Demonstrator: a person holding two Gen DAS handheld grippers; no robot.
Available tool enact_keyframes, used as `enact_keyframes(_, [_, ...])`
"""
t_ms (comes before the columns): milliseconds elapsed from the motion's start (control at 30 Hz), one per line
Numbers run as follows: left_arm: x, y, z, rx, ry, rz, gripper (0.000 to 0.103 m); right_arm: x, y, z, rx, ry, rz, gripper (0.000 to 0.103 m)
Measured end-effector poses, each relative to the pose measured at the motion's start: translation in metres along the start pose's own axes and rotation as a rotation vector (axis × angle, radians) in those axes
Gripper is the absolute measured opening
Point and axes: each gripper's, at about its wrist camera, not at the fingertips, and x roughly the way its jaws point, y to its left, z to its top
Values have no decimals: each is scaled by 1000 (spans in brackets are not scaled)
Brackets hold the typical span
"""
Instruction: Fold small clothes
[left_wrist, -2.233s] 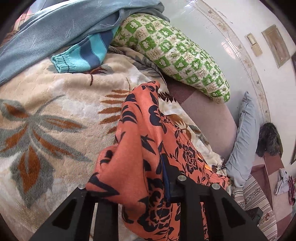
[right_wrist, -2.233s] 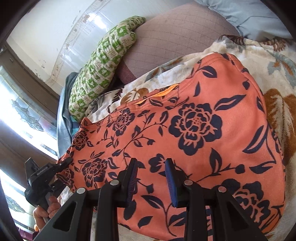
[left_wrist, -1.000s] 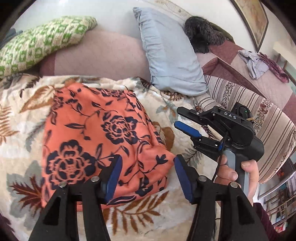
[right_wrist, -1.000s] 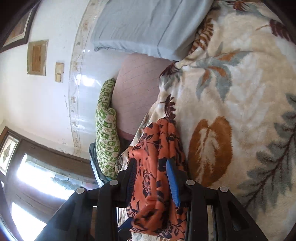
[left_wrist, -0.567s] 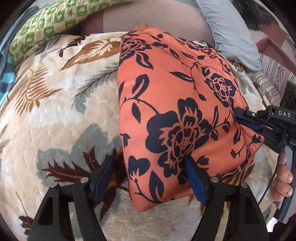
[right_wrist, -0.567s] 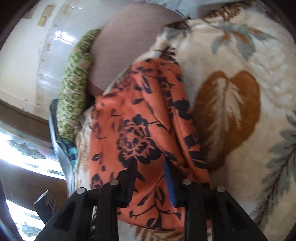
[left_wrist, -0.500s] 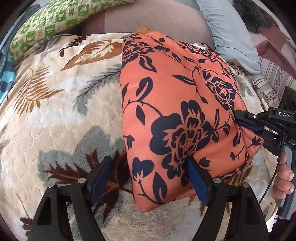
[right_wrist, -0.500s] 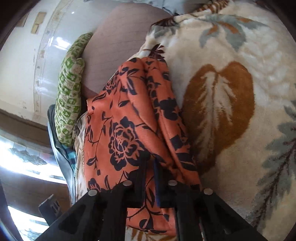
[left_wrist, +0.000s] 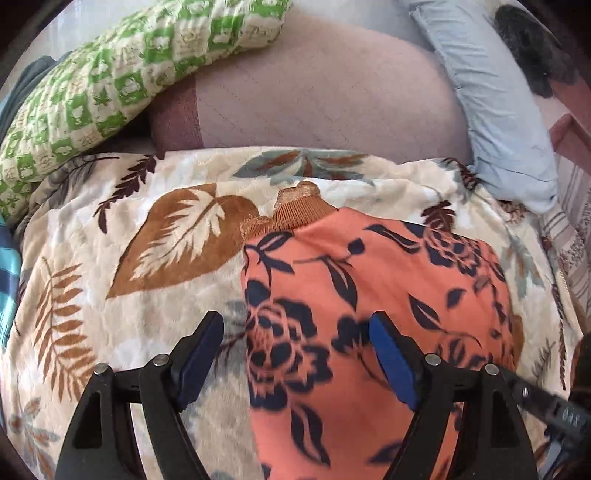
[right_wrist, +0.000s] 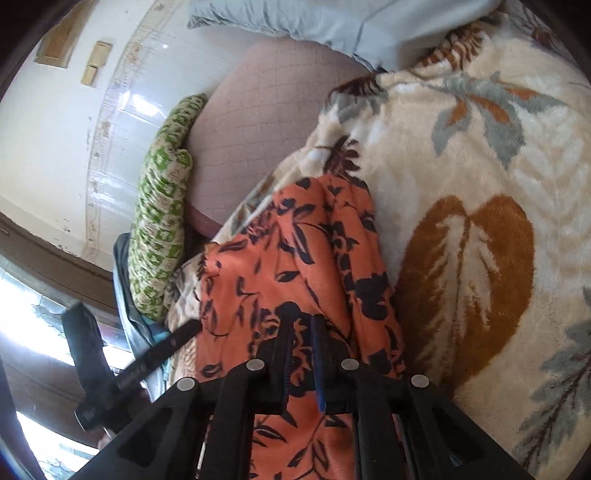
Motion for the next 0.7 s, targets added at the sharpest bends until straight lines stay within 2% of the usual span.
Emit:
enact_keyframes(33, [19,-1,7,-11,57,17,83,4,-5,0,14,17,5,12])
enact_keyframes(100, [45,1,10,-62,145,25,92,4,-6,0,13,20,6,12])
enact_keyframes(133, [47,4,11,-84,145,29,98,4,-4,0,1,21,-7,12])
enact_keyframes(200, [40,6,11,-83,138,34,99,4,-2,-1,-23,22,-14,12])
enact_keyframes(300, [8,9,-6,-68,71,52,99,0,-3,0,-8,11,3,12])
enact_keyframes(433, [-49,9,-60,-28,-16,7,99,-14,10,-3,-39,-39,52,14])
enact_keyframes(500, [-66,4,-90,21,-39,26,99,-16,19,-8,-70,-42,60,14])
enact_keyframes(567, [-68,-1,-117,76,-44,64,99,-4,20,-14,-75,10,-5,14])
enact_keyframes(600, [-64,-1,-126,88,-45,60,99,7,15,-17,-65,67,-58,14])
enact_keyframes(633, [-57,1,-133,88,-13,55,101,15,9,-21,-52,96,-80,13])
enact_keyframes(700, [-46,8,-142,38,44,23,101,10,4,-22,-30,72,-54,12])
